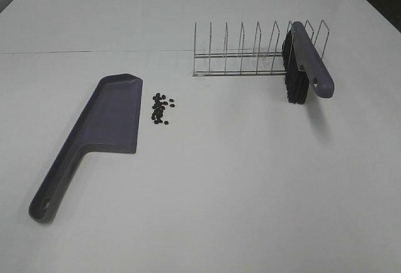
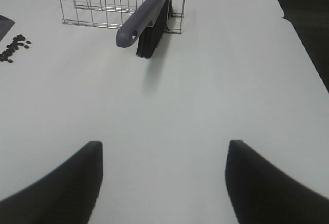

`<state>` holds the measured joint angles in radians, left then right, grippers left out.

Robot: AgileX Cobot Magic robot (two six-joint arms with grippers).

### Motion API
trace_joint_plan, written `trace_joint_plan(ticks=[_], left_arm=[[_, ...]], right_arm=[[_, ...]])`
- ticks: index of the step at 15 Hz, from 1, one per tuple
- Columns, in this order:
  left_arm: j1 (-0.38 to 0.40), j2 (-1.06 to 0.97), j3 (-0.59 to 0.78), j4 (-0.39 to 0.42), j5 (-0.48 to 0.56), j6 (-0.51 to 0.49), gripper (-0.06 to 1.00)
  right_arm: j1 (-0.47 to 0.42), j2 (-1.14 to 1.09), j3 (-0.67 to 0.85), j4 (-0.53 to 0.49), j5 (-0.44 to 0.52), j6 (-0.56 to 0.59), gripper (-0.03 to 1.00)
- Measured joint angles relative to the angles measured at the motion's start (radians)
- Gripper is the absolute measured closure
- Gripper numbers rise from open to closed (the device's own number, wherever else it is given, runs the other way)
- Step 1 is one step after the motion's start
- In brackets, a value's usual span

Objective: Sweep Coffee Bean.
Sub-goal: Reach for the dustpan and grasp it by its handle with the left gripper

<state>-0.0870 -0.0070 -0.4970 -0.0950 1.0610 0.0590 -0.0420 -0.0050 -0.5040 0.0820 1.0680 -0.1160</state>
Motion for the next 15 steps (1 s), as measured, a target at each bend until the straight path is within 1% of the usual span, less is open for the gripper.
trace_joint_plan(ticks=[15], left_arm=[[0.000,0.000,0.000,0.000,0.000,0.000,0.23]], right_arm=[[0.000,0.000,0.000,0.000,0.000,0.000,0.34]])
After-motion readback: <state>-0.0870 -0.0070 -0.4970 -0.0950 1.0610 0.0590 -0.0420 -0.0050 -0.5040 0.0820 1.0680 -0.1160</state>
